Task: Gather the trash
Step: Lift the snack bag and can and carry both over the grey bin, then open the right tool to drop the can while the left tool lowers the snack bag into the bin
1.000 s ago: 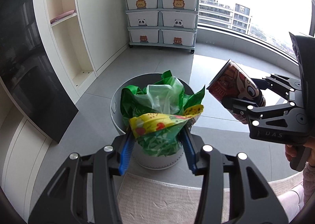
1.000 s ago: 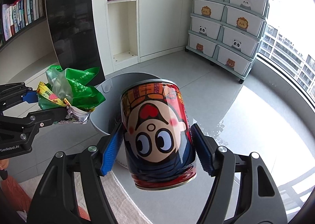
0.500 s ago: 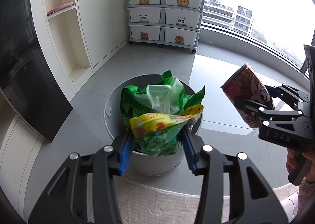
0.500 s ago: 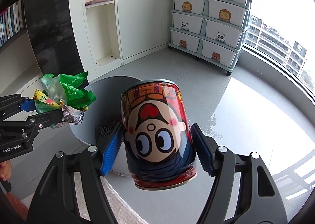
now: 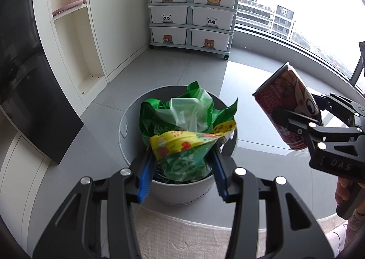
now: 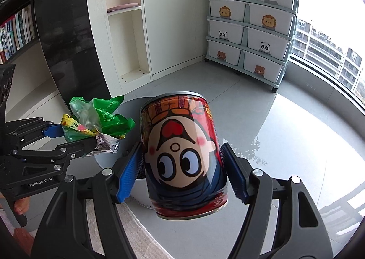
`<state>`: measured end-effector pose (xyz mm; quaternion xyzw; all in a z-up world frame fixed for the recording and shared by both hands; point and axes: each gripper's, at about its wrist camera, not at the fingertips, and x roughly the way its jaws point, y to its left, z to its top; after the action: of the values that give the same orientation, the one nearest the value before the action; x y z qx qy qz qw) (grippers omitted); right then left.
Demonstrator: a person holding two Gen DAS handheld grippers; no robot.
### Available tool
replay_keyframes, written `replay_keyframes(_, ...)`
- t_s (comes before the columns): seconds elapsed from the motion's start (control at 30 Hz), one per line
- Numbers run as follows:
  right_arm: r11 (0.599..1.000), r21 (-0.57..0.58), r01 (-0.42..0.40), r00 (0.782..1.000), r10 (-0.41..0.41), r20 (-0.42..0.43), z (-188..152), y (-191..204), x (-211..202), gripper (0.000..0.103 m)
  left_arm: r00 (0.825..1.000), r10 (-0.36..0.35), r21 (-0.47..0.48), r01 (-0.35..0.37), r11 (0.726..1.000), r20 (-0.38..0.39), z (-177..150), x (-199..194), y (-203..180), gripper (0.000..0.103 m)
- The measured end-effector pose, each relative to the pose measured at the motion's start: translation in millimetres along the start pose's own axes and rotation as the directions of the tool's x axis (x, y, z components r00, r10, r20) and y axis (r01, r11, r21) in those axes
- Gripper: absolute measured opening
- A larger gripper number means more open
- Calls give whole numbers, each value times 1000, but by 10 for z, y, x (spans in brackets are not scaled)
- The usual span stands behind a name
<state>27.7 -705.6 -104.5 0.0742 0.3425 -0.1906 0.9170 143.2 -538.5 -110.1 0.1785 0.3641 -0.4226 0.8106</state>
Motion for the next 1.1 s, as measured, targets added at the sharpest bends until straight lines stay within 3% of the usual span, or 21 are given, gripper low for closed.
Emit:
replay_keyframes(0.53, 996, -65, -53, 999, 52, -8, 680, 334, 322, 67, 999, 40, -17, -40, 999, -2, 424, 62, 274, 46)
replay_keyframes(0.7, 997, -51, -64, 998, 63, -13, 802, 341, 392, 68, 999, 54, -24, -54, 998, 5, 487, 56, 361, 46)
replay_keyframes(0.83, 997, -50, -54, 998, 54, 15, 869, 333, 368, 75, 998, 60, -28, -60, 998, 12, 505, 28, 384, 46)
replay_keyframes(1.1, 997, -63, -47, 998, 49, 40, 944, 308, 259, 75, 998, 57, -17, -57, 998, 17, 535, 4, 339, 46)
